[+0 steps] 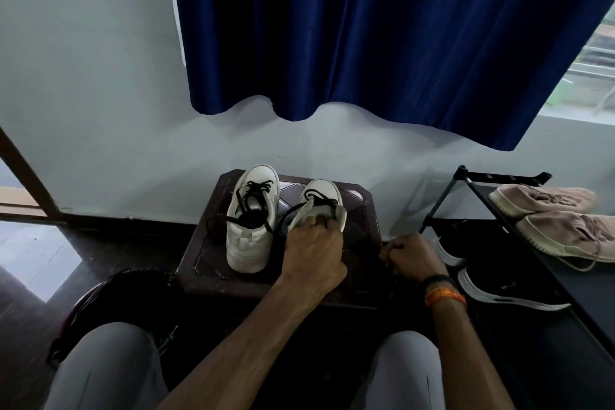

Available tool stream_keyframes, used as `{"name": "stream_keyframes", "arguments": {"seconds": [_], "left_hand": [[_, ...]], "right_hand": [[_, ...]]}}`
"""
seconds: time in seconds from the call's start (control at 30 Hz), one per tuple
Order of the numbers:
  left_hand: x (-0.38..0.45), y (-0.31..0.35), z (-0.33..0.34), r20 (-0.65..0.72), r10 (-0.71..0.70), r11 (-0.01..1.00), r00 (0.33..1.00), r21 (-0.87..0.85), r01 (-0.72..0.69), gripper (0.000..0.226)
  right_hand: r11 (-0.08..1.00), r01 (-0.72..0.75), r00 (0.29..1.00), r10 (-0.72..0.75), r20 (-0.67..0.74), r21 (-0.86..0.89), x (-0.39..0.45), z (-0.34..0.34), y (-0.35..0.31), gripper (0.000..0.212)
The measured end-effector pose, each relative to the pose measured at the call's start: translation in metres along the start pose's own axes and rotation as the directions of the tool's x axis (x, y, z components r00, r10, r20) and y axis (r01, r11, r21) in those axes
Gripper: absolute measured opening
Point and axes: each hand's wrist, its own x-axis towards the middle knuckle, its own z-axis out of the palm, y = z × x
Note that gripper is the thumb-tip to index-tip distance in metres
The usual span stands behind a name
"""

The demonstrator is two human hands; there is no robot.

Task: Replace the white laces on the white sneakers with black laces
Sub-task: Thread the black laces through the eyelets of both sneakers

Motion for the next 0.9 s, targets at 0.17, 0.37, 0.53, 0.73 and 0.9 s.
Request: {"name": "stream_keyframes", "arguments": {"seconds": [0.17,0.37,0.53,0.73,0.9], "left_hand": [[-0.001,-0.004,0.001,-0.041,0.016,1.000,0.999,-0.016,-0.017,0.062],[0.000,-0.006,0.003,-0.046,0.017,0.999,0.999,-0.031,-0.018,0.046],[0.003,-0.003,0.007,-0.124,0.001,1.000,0.992,0.024,0.002,0.043],[0.003,0.003,0.006,-0.044,-0.033,0.999,0.999,0.029,0.034,0.041],[0.004,-0.001,0.009,-0.056,-0.024,1.000,0.998,0.003,0.024,0.046]], "right_hand": [[0.986,0.067,0.994,-0.053,-0.097,0.150,0.006,-0.006,-0.023,0.022],[0.851,0.182,0.983,-0.166,-0.076,0.494,0.014,0.017,-0.065,0.016],[0.888,0.197,0.978,-0.146,-0.151,0.417,0.017,0.029,-0.062,0.033],[0.925,0.141,0.973,-0.063,-0.224,0.353,-0.002,0.019,-0.027,0.033],[0.924,0.152,0.982,-0.102,-0.156,0.350,-0.004,0.016,-0.024,0.024]]}}
